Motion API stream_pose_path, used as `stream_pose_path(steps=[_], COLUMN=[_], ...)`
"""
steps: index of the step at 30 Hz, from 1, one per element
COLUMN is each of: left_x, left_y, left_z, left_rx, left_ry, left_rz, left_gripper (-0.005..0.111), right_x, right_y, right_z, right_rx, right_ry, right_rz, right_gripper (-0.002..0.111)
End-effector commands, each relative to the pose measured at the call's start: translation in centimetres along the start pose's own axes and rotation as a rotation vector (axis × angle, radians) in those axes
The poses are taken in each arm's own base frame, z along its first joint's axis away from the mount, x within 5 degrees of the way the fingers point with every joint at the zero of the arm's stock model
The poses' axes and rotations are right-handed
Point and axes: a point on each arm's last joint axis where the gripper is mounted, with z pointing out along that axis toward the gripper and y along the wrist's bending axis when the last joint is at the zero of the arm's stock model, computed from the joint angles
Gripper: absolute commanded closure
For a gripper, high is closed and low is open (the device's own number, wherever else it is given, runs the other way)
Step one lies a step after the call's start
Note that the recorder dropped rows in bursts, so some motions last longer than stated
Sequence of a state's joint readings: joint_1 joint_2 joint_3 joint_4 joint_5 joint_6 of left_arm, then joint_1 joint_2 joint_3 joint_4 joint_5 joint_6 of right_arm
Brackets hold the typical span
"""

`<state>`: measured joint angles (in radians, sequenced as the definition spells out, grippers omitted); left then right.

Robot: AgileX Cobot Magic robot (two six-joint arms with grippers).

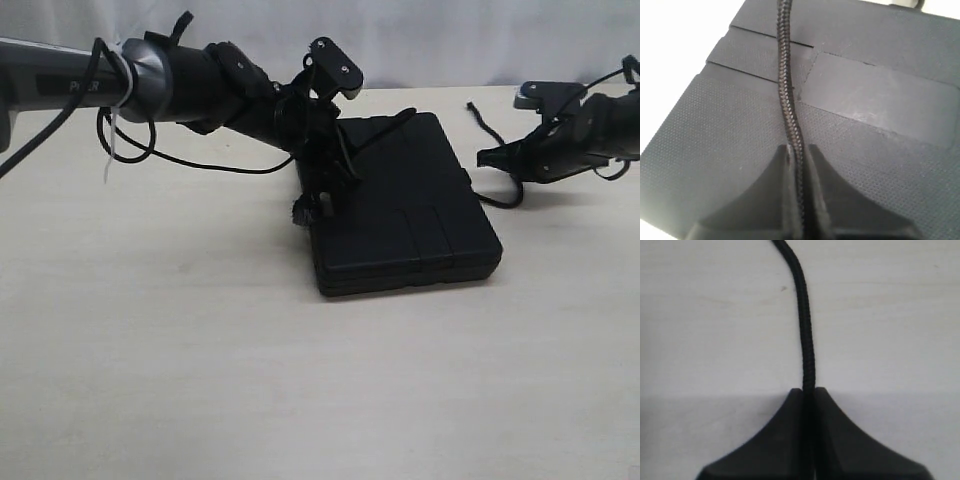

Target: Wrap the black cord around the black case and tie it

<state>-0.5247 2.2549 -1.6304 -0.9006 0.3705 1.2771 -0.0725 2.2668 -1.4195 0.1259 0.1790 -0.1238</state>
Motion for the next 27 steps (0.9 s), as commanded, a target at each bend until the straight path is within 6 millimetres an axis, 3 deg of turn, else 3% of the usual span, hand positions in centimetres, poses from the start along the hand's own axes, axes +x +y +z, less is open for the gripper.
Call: stream_pose_path(steps=[1, 17, 22, 27], left_x=[-0.4, -0.4, -0.6, 0.3], left_y=[0.1, 0.2, 1.6, 2.2], left_z=[-0.3, -0.3, -0.3, 0.7], left_rx=[-0.005, -0.020, -0.171, -0.240], left_ry=[-0.014, -0.016, -0.060, -0.062], left_rz=[-0.005, -0.001, -0.051, -0.076], left_gripper=[0.107, 0.107, 0.107, 0.107], right_x=[1.9, 1.9, 4.4, 4.8], right_y=[2.4, 4.3, 6.0, 6.7], right_z=[0.9, -6.5, -6.8, -7.7], right_rx=[-0.035, -0.029, -0.082, -0.115], right_ry=[0.102, -0.292, -0.368, -0.471], right_rz=[-0.088, -0.098, -0.317, -0.378], right_gripper=[0.104, 0.104, 0.104, 0.104])
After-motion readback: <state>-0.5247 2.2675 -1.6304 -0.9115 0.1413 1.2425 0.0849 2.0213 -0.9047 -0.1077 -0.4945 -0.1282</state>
